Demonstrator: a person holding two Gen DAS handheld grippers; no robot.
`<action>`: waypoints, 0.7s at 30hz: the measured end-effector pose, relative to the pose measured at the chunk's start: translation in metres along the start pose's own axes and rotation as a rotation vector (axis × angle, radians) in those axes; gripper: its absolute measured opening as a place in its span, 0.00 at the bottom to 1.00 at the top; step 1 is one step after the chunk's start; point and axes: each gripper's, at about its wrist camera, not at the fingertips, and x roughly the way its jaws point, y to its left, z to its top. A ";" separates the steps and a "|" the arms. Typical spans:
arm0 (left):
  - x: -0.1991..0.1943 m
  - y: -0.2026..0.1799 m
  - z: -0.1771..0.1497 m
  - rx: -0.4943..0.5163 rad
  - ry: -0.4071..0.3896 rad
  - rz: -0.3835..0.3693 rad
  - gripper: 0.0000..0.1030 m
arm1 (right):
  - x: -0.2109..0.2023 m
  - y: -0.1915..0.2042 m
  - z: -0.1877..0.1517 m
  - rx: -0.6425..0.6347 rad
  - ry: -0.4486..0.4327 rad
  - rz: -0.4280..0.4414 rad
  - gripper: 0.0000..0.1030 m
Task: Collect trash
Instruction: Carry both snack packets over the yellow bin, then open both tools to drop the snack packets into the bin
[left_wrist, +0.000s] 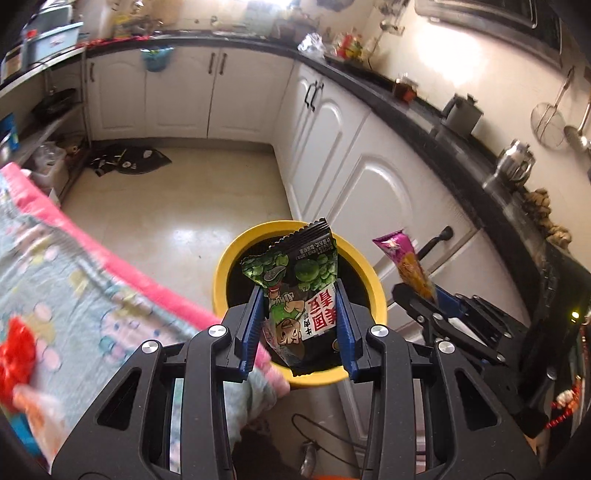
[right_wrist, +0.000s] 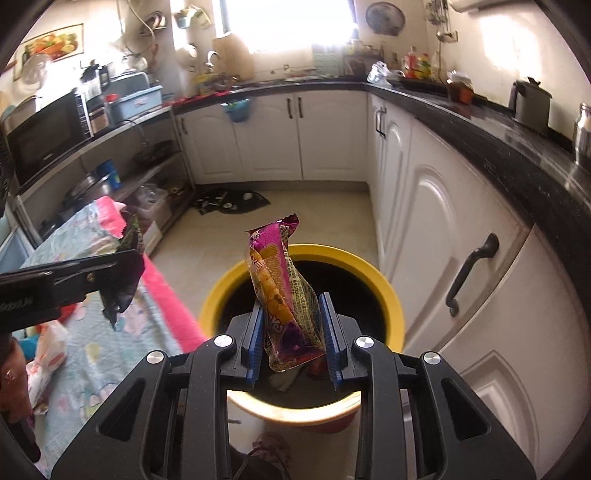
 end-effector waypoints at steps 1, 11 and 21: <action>0.007 0.000 0.003 0.007 0.012 0.003 0.28 | 0.005 -0.005 0.001 0.001 0.003 -0.009 0.26; 0.081 0.002 0.021 0.031 0.146 0.032 0.29 | 0.052 -0.028 -0.003 0.034 0.087 -0.035 0.26; 0.114 0.017 0.017 -0.001 0.206 0.056 0.54 | 0.084 -0.031 -0.010 0.029 0.159 -0.046 0.39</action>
